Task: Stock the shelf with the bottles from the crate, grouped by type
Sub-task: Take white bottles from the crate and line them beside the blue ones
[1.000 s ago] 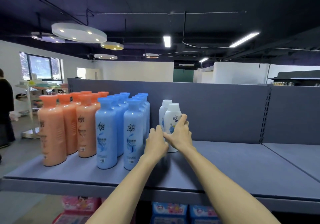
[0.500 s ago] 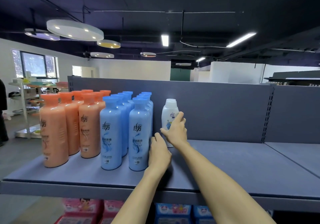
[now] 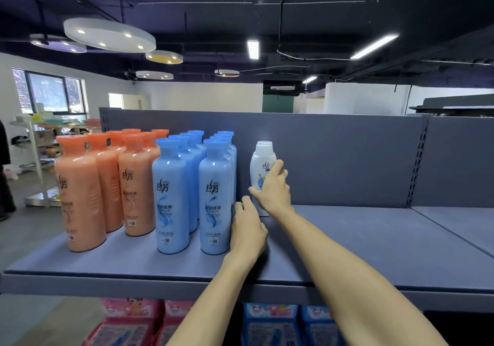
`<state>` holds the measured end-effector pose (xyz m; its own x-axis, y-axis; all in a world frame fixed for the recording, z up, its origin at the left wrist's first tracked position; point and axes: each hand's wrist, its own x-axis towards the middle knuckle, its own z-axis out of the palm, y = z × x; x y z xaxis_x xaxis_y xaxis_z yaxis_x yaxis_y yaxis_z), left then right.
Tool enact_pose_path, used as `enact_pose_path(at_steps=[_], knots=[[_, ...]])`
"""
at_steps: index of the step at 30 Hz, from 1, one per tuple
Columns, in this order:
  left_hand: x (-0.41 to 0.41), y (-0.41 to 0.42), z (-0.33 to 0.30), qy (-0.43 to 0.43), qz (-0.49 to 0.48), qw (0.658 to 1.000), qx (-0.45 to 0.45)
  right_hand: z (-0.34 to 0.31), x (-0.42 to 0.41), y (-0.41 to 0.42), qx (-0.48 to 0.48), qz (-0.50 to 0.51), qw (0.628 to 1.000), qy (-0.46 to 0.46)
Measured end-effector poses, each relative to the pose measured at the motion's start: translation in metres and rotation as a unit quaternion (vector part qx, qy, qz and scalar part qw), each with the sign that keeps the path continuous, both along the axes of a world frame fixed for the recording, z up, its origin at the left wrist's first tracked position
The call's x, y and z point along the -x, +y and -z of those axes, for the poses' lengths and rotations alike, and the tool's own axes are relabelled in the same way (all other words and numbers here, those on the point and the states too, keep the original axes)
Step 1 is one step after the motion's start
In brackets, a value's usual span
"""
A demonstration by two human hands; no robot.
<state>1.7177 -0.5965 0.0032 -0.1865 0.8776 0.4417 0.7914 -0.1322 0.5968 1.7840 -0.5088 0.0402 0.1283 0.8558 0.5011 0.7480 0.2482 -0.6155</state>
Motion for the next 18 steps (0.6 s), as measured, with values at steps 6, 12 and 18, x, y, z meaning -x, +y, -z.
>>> enact_pose_path(at_steps=[6, 12, 18], knots=[[0.002, -0.016, -0.002, 0.021, 0.022, 1.0, 0.007, -0.002, -0.001, -0.004, 0.007, 0.004, 1.0, 0.014], [0.009, -0.044, -0.007, 0.05, 0.061, 0.997, 0.0, -0.004, -0.006, -0.014, 0.03, 0.007, 0.999, 0.039], [0.012, -0.065, -0.015, 0.055, 0.075, 0.996, 0.014, -0.016, -0.027, -0.039, 0.043, 0.0, 0.999, -0.009]])
